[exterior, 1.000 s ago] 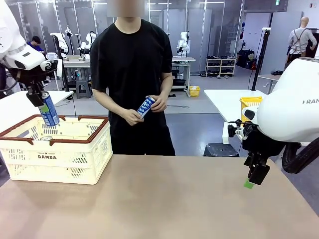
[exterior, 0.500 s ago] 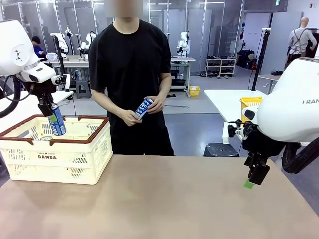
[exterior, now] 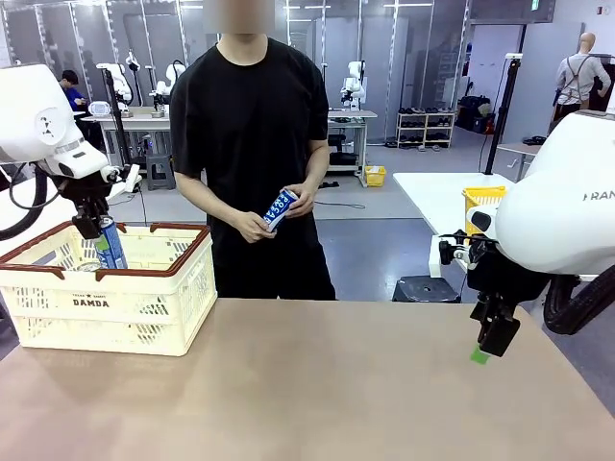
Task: Place the drinks into the Shopping basket.
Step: Pick up one drink and place it into the Shopping basket.
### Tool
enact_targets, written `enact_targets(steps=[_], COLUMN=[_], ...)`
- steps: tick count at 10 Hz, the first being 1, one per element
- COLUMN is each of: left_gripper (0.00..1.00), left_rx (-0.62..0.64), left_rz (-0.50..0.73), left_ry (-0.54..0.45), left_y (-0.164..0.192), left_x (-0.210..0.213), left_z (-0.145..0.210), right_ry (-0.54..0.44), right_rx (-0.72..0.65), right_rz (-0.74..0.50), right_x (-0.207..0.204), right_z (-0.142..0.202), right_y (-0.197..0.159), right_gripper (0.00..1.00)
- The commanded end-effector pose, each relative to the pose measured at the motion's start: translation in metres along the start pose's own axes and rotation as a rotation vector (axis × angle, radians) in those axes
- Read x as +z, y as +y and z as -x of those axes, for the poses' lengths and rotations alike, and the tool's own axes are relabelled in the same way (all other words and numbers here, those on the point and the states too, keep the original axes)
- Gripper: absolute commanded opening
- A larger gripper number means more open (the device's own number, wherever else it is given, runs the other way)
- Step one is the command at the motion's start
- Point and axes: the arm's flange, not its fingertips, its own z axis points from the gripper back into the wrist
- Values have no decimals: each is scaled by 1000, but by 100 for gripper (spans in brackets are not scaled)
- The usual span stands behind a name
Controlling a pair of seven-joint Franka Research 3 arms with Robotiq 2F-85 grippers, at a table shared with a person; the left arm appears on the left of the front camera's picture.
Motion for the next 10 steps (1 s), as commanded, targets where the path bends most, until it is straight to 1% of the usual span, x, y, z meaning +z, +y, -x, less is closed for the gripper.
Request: enact_targets(steps=[1,3,4,5,7,10], left_gripper=[58,58,58,58,58,58], left_rx=[-28,-36,-62,-55,-77,-76], left_rz=[10,24,14,15,-2,31], left_ry=[-40,-39,-52,-52,-86,-83], left_y=[10,13,16,20,26,38], left_x=[-6,-21,-29,-38,-54,-78], left_z=[4,5,5,5,6,6], right_ry=[9,9,9,9,9,9], right_rx=[-1,-1,-1,-1,-1,-1], right_rz=[3,3,3,3,3,3], right_x=[1,1,1,1,1,1], right_z=[-1,-1,-1,-1,-1,-1], right_y=[0,0,0,0,0,0], right_gripper=[100,100,100,100,100,100])
